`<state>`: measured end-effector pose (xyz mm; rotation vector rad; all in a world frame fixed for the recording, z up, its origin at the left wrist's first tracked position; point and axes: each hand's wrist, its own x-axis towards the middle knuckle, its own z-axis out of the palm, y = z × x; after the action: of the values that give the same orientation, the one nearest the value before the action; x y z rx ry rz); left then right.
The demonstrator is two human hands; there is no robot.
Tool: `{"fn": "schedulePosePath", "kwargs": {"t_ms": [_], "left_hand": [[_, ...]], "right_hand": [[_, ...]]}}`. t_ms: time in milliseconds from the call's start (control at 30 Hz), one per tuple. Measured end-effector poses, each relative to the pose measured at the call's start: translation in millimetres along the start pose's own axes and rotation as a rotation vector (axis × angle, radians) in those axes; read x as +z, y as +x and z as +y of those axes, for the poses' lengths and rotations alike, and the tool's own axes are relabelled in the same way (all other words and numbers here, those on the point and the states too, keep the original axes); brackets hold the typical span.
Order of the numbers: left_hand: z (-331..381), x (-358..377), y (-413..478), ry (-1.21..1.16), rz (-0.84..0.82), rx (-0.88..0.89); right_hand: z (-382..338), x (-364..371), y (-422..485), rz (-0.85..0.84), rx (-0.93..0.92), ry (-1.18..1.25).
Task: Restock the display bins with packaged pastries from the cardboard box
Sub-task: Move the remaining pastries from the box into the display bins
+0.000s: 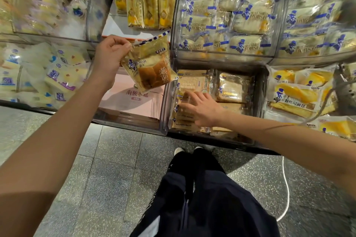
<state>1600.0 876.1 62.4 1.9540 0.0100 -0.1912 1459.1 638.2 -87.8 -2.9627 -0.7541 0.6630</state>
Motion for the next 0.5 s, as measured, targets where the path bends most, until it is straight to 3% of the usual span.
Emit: {"fn": "schedulePosePath", "kwargs": {"t_ms": [100, 300, 500], "left_hand": [[-0.3, 1.4, -3.3, 0.002, 0.009, -0.008], [-3.7, 4.2, -8.3, 0.011, 0.04, -0.02], [-4.2, -2.8, -8.0, -0.015, 0.045, -0.04]], "right_hand": [[2.8, 3.9, -6.2, -0.017, -0.077, -0.052], [-5.3, 21.6, -2.4, 0.023, -0.041, -0.167], [-4.5, 24.2, -3.6, 0.015, -0.071, -0.072]]}}
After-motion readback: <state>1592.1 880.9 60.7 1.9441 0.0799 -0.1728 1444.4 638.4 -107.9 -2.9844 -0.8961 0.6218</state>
